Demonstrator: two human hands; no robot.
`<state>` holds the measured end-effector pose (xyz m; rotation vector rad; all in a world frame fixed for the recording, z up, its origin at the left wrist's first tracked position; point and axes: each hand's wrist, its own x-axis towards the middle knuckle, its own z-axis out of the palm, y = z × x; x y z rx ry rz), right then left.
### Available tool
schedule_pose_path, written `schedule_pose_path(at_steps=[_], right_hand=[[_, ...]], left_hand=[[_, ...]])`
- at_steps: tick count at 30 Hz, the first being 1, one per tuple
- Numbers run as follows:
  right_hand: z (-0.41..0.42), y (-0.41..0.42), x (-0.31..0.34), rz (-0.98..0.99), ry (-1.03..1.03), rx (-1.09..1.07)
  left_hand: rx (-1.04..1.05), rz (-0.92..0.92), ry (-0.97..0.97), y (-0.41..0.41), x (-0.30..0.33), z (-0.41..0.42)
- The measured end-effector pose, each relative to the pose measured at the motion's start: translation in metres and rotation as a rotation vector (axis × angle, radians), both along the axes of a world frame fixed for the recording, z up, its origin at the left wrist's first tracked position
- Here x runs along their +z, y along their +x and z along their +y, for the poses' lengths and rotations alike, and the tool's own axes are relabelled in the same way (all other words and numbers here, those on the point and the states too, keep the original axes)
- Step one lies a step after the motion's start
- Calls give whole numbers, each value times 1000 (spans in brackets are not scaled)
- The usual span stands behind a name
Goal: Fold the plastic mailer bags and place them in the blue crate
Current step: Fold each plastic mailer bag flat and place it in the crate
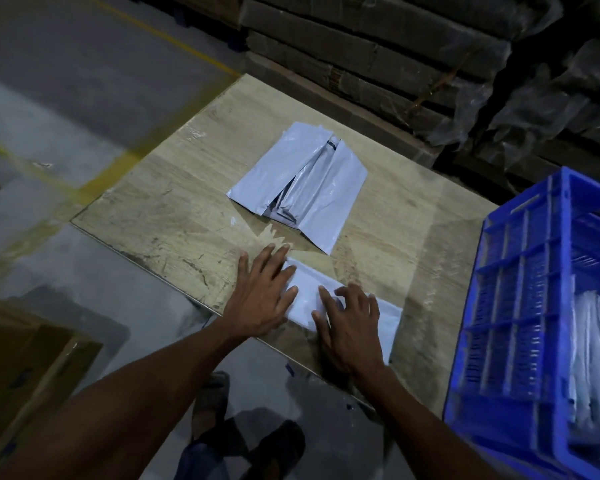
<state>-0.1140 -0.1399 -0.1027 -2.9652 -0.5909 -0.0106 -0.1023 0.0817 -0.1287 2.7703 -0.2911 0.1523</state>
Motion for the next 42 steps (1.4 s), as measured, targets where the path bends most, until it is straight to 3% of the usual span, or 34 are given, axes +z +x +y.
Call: schedule_pose_path(at_steps=[2,7,12,42], right_hand=[[-1,-4,-2,-48,35,-44],[-7,-5,-19,0,26,-40],[-13,-2,-24,2,-15,-56],[-13,2,-25,145,-60,-135]], left_hand=[[9,-75,57,-3,4,-5],[-305,-115,340,5,-2,-33],[-188,10,237,4,-10,-39],[-175,134,270,4,-8,-41]])
